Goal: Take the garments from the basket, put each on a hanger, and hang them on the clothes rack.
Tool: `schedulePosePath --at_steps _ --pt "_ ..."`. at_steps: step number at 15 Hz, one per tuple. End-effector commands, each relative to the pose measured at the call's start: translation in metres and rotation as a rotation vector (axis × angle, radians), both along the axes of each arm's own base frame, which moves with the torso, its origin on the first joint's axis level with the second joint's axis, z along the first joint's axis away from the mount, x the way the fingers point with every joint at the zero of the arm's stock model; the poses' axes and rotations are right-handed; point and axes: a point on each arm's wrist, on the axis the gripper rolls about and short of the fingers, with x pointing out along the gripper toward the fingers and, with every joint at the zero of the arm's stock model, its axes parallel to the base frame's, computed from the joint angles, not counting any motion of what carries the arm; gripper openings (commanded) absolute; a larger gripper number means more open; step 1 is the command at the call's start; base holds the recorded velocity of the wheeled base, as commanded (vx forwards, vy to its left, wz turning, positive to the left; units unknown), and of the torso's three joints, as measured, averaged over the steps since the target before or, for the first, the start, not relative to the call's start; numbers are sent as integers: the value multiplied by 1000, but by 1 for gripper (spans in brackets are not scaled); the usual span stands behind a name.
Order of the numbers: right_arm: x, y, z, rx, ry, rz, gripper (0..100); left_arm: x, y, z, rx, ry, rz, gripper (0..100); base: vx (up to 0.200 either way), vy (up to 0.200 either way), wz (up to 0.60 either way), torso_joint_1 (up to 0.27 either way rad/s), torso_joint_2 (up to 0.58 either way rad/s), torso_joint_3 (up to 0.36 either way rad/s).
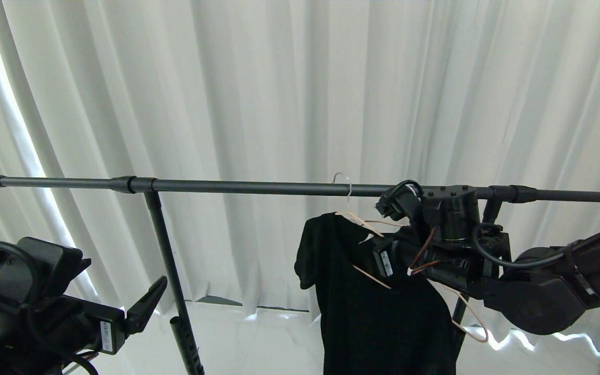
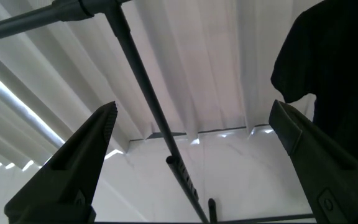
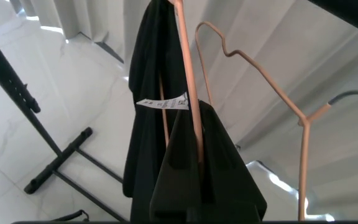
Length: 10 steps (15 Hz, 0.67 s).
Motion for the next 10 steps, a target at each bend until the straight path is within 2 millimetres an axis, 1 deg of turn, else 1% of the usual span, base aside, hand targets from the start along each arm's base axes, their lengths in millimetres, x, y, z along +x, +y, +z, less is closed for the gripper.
schedulePosePath --at_steps 1,3,4,7,9,10 --pt "1 1 -2 -3 3 2 0 0 0 0 1 2 0 100 0 0 0 0 0 0" --pt "-2 4 -3 -15 5 -3 0 0 0 0 1 2 0 100 0 0 0 0 0 0" --pt "-4 5 -4 -22 9 -5 100 0 0 -1 1 3 0 100 0 0 0 0 0 0" --pt "-8 5 2 -11 -2 -1 100 0 0 0 0 0 0 100 0 0 0 0 0 0" --pt "-17 2 16 7 -23 10 100 0 1 0 0 0 3 100 0 0 0 0 0 0" --pt "-27 -7 27 3 -20 12 100 0 1 -1 1 3 6 100 0 0 0 0 0 0"
